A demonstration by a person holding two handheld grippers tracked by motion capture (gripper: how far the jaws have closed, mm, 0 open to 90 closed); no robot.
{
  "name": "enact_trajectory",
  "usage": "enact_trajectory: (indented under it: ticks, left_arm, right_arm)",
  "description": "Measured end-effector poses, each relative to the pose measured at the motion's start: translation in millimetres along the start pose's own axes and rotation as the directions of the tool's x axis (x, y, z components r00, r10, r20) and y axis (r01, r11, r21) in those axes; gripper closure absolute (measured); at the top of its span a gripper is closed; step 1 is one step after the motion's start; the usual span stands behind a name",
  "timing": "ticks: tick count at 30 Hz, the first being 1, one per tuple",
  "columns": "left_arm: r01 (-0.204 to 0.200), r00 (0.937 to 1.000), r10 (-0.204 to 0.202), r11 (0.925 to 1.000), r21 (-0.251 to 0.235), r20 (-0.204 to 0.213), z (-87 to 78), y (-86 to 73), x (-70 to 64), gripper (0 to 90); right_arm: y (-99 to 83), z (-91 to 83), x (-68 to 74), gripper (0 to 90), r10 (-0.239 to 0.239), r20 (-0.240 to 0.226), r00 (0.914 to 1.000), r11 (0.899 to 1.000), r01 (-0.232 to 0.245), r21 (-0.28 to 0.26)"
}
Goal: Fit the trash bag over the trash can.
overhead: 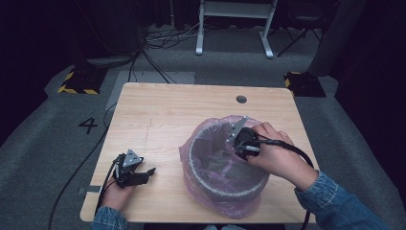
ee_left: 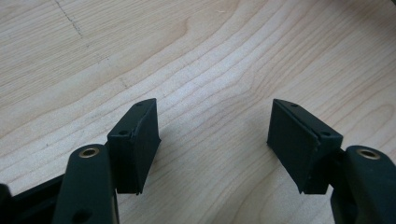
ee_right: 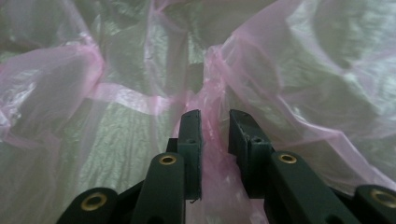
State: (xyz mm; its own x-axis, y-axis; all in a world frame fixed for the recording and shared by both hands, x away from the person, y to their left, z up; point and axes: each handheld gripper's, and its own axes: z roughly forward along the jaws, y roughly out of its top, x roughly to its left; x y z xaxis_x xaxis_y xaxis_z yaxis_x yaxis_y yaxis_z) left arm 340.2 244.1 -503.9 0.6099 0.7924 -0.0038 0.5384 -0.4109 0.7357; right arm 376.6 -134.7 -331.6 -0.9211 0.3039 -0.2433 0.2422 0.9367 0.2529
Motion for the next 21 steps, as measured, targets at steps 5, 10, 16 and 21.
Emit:
enact_trajectory:
  ticks: [5, 10, 16, 21]
  left_arm:
    - [0.000, 1.0000, 0.000, 1.0000, 0.000, 0.000, 0.0, 0.0, 0.1, 33.7]
    - [0.000, 1.0000, 0.000, 1.0000, 0.000, 0.000, 0.0, 0.0, 0.0, 33.7]
    - [0.001, 1.0000, -0.001, 1.0000, -0.001, 0.000, 0.1, 0.0, -0.1, 33.7]
    - [0.000, 1.0000, 0.000, 1.0000, -0.001, -0.001, -0.1, -0.1, -0.2, 33.7]
  right_arm:
    - [8.5, 12.4, 6.8, 74.3, -0.015, -0.008, 0.9999, 0.999, 0.015, 0.051]
    - [22.1, 28.0, 10.5, 72.3, -0.038, 0.018, 0.9991, 0.986, 0.035, 0.164]
    - [30.4, 40.0, 11.3, 64.6, -0.071, 0.037, 0.9968, 0.962, 0.059, 0.267]
    - [29.5, 28.0, 8.3, 49.7, -0.058, -0.003, 0.9983, 0.989, 0.058, 0.139]
